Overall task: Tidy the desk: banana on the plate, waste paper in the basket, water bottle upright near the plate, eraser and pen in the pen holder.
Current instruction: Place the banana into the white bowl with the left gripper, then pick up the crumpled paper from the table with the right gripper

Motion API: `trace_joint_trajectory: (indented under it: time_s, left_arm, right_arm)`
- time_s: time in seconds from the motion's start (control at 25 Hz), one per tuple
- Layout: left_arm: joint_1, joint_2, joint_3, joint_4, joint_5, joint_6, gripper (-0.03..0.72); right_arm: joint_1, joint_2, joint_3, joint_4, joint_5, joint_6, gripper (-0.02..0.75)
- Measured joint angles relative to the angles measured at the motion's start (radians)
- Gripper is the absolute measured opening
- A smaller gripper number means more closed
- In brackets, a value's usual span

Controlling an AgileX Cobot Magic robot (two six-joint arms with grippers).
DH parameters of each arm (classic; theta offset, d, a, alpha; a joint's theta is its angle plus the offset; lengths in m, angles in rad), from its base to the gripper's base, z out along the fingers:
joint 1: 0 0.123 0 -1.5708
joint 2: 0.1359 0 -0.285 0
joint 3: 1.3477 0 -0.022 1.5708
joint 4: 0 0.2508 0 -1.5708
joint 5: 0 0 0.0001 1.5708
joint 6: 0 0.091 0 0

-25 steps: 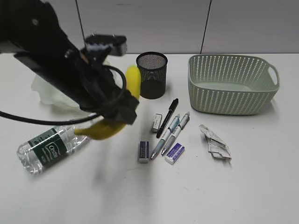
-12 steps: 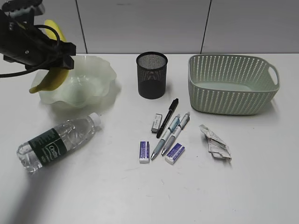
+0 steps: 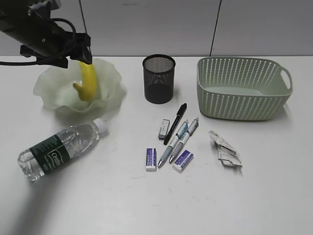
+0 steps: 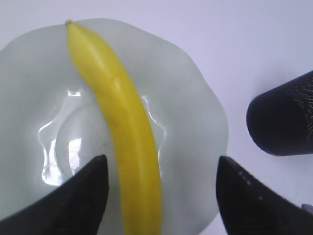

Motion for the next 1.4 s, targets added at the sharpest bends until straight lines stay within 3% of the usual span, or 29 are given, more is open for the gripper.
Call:
trace_joint_trajectory:
  time_s: [0.24, 0.52, 0.76, 0.92, 1.24, 1.4]
  left_arm:
    - [0.008, -0.083, -0.086, 0.057, 0.281, 0.0, 0.465]
    - [0.008, -0.397, -0.098, 0.193, 0.49, 0.0, 0.407]
    - [0.009, -0.669, -0.079, 0.222, 0.637, -0.013, 0.393]
    - [0.009, -0.876, 0.074, 0.223, 0.655, -0.041, 0.36]
    - [0.009, -1.401, 0.592, 0.226, 0.575, -0.071, 0.335]
    - [0.009, -1.644, 0.751, 0.247, 0.595, -0.072, 0.335]
  right_arm:
    - [0.0, 0.0, 0.0, 0.0, 0.0, 0.0, 0.48]
    - [0.0, 0.0, 0.0, 0.0, 0.0, 0.0, 0.48]
    - [0.0, 0.0, 0.0, 0.0, 0.0, 0.0, 0.48]
    - [0.0, 0.0, 0.0, 0.0, 0.0, 0.0, 0.48]
    - [0.0, 0.0, 0.0, 0.001, 0.0, 0.001, 0.48]
    - [0.0, 0.0, 0.0, 0.001, 0.0, 0.001, 0.48]
